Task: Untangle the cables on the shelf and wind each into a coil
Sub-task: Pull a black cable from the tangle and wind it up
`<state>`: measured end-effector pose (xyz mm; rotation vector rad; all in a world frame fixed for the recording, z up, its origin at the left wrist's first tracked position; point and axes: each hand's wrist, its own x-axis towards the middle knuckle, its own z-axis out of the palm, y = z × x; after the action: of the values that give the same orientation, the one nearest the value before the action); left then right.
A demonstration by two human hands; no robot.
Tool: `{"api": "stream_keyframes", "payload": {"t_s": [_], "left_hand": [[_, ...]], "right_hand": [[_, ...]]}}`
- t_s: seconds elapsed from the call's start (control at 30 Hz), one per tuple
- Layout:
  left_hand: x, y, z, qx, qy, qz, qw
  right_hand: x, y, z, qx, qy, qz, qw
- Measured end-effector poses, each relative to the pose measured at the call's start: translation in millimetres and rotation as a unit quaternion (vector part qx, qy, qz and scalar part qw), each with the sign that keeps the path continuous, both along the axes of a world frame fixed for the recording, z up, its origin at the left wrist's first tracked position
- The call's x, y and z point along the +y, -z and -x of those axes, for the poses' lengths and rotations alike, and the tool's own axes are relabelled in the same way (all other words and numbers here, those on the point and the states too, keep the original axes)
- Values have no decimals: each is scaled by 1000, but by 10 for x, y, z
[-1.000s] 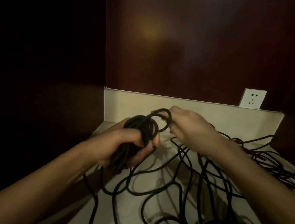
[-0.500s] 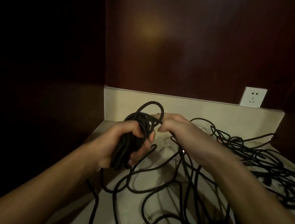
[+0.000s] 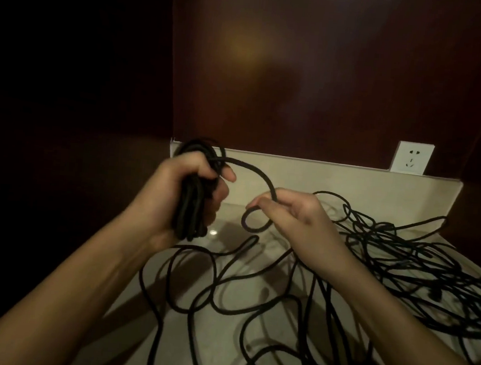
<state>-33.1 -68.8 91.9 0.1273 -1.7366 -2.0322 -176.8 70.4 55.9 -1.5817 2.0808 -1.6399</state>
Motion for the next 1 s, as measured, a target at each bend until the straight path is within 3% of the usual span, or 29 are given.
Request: {"api": "stream_keyframes", "payload": {"t_s": [0.1, 0.23, 0.4, 0.5, 0.63, 0.7, 0.83, 0.93, 1.0], "left_hand": [[-4, 62, 36, -37, 28, 26, 999], [70, 149, 110, -21, 43, 5, 999], [114, 222, 225, -66, -64, 74, 993], [115, 207, 247, -44, -90, 124, 987], [135, 231, 270, 5, -121, 102, 987], [118, 231, 272, -2, -82, 66, 994], [122, 133, 211, 49, 94, -136, 985], [88, 46, 231, 120, 93, -246, 957], [63, 29, 269, 148, 80, -321, 932]], "right_hand": [[60, -30, -30, -25, 22, -45, 998], [20, -95, -129, 51, 97, -89, 990], [-56, -47, -220, 200, 164, -105, 960], [-77, 23, -276, 284, 180, -143, 931], [-108, 81, -371, 329, 155, -197, 910], [-99, 90, -387, 341, 151, -179, 911], [-128, 183, -313, 324, 97, -116, 934], [-171, 345, -251, 269, 30, -120, 955], [-175, 436, -253, 282, 59, -120, 950]]}}
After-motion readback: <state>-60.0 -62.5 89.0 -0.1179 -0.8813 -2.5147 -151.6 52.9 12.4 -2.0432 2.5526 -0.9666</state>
